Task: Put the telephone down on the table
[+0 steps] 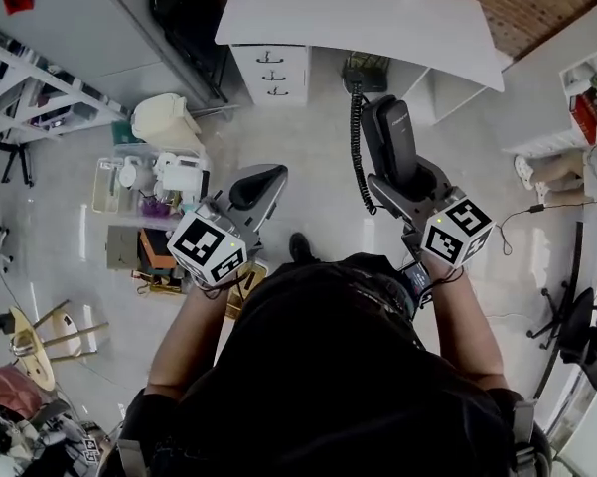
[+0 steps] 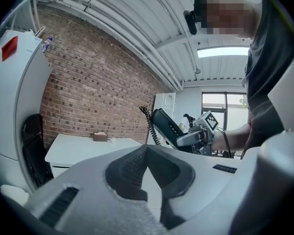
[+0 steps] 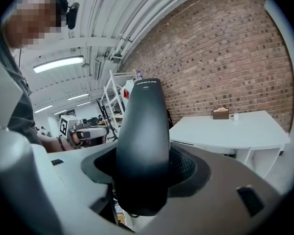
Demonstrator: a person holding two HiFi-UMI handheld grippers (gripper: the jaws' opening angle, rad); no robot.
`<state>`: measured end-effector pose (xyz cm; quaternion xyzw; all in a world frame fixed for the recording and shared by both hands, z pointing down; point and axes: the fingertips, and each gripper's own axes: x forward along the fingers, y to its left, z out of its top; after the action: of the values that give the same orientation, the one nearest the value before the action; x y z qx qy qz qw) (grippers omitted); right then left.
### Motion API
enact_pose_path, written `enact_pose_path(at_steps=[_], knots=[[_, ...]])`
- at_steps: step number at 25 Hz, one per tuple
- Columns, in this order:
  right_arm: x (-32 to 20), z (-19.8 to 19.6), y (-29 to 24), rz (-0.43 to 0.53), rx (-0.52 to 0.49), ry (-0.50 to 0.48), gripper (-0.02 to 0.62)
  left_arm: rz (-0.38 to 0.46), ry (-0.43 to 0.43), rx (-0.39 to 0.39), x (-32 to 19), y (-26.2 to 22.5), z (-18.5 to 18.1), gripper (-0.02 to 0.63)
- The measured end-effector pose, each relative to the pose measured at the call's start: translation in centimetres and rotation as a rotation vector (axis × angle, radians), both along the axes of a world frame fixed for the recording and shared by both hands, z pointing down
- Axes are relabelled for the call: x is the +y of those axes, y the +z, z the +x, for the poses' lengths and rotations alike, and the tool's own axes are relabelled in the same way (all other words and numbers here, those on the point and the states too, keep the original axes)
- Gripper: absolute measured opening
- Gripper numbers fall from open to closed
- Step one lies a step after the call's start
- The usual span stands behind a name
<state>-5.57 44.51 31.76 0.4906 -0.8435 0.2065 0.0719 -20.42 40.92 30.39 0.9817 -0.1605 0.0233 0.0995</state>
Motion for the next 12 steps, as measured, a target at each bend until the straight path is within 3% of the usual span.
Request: enact_pose_path(at_steps=[12], knots=[[-3.5,0.4,0.4,0.013,-0.020,0.005,0.276,-0.009,-0.004,0.014,-2.7,0.4,0.5,0.008]])
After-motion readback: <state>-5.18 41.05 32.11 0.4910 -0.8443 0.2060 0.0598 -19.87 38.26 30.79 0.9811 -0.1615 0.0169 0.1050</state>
